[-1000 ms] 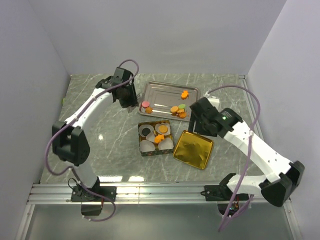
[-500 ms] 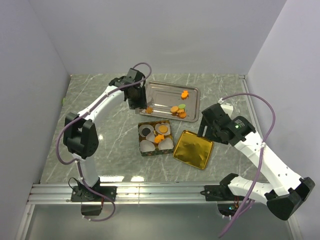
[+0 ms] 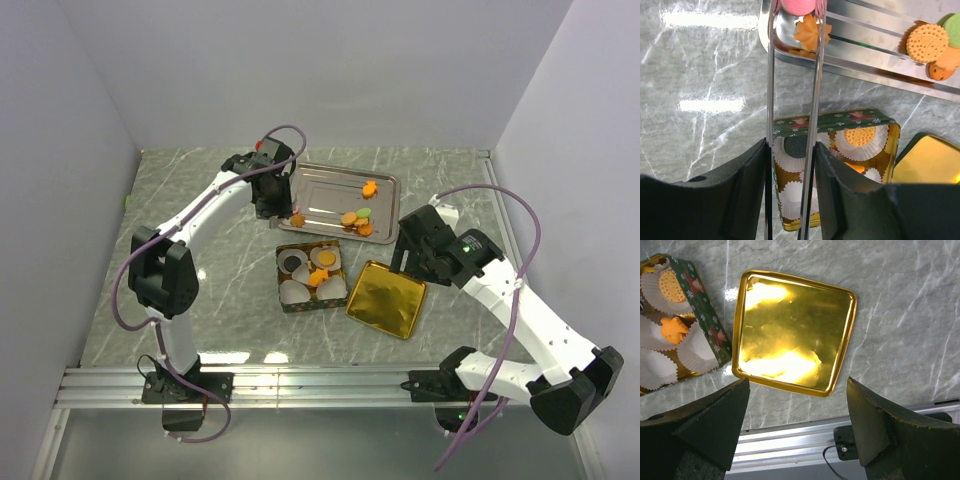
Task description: Pack the cookies
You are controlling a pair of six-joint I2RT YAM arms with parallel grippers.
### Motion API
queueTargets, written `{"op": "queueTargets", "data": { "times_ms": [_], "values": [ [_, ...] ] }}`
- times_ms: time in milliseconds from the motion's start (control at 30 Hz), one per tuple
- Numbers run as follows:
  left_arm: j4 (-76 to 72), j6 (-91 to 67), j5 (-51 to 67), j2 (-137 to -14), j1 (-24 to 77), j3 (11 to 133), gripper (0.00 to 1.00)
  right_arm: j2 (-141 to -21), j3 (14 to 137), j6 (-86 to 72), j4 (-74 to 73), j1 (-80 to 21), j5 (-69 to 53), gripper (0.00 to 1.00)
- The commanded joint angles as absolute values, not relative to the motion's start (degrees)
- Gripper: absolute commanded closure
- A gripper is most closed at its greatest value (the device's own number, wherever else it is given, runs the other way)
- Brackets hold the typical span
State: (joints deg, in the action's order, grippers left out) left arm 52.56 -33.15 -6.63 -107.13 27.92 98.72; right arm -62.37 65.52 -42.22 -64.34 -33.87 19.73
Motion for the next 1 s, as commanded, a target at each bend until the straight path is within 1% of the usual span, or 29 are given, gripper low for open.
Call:
{"op": "queueTargets", "data": {
  "times_ms": [0,233,800,967],
  "values": [
    [52.56,-34.54,-8.53,-103.98,28.21,97.92,0.54,-62.84,64.95,-41.31,-62.05,-33.40,19.60,0.15],
    [52.29,-35.33,-8.09,-103.88,28.39,96.68,0.54,-62.84,64.43,-40.34,-61.17,-33.49,19.42,0.15],
    [52.91,-37.00,-5.71,-105.82,29.71,98.44,0.53,-62.23,63.28,-39.02,-60.38,-32.52,19.77,0.14],
    [53.70,-37.53,-6.85,-106.52,29.79,98.52,0.52,-62.05,62.93,-38.76,-60.03,-32.17,19.42,0.14]
  ]
}}
